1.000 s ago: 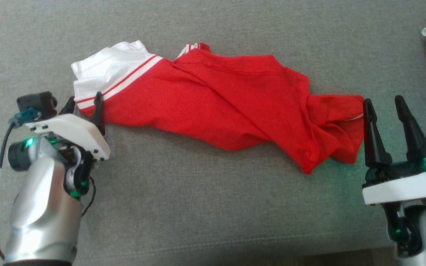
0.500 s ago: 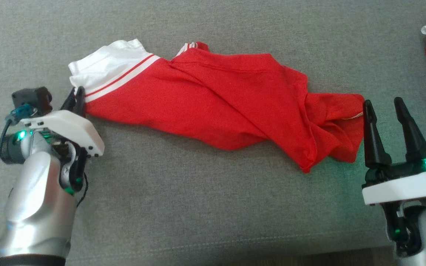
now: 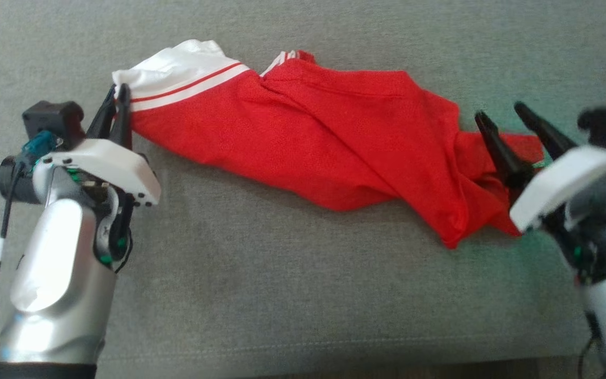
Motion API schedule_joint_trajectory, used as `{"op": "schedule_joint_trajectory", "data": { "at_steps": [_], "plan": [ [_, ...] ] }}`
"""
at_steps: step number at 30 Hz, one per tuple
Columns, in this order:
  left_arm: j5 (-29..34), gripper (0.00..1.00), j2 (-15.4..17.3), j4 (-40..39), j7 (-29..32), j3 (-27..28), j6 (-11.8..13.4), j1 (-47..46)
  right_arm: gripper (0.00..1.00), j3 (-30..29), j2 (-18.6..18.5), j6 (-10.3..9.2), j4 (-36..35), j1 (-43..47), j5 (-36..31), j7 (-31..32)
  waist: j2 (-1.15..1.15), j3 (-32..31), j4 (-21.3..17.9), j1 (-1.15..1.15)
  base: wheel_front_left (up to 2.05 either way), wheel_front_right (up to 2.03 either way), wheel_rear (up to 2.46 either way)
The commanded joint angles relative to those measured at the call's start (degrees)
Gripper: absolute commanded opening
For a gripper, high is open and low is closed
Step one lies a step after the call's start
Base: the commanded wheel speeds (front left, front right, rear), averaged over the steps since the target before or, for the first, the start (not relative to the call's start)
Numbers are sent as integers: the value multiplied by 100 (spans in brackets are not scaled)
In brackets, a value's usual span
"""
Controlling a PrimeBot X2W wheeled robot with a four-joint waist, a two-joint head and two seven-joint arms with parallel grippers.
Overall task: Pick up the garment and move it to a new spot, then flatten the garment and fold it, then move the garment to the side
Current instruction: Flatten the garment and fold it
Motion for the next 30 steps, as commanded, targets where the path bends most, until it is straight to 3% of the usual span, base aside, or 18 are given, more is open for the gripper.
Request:
{"op": "schedule_joint_trajectory", "data": {
  "at_steps": [1, 7, 13, 14, 15, 16, 17, 21, 30],
  "plan": [
    [67, 0, 139, -299, -15, 122, 50, -146, 100, 226, -222, 37, -73, -411, 229, 338, 0, 88, 106, 0, 0, 0, 0],
    [103, 0, -31, -404, -87, -80, 44, -244, 100, 746, -638, 37, 552, -1226, 649, 1678, 0, 276, 351, 0, 0, 0, 0],
    [90, 0, -111, -335, -196, -155, 34, -289, 100, 994, -797, 37, 712, -1511, 888, 2316, 0, 368, 439, 0, 0, 0, 0],
    [86, 0, -117, -315, -218, -161, 34, -297, 96, 1045, -809, 37, 736, -1542, 934, 2429, 0, 379, 446, 0, 0, 0, 0],
    [80, 0, -123, -294, -239, -164, 38, -301, 65, 1075, -804, 37, 766, -1561, 1001, 2532, 0, 384, 451, 0, 0, 0, 0],
    [74, 0, -129, -272, -264, -166, 41, -304, 26, 1094, -786, 37, 806, -1565, 1093, 2647, 0, 381, 458, 0, 0, 0, 0],
    [68, 0, -137, -249, -293, -168, 47, -303, 0, 1106, -758, 37, 844, -1551, 1216, 2788, 0, 370, 465, 0, 0, 0, 0],
    [64, 0, -145, -231, -511, -162, 64, -298, 0, 951, -757, 37, 671, -1528, 1362, 2628, 0, 266, 482, 0, 0, 0, 0],
    [210, 0, 57, -781, -1071, -20, 268, -261, 0, 206, -861, 37, -209, -1109, 1246, 750, 0, -91, 340, 0, 0, 0, 0]
  ]
}}
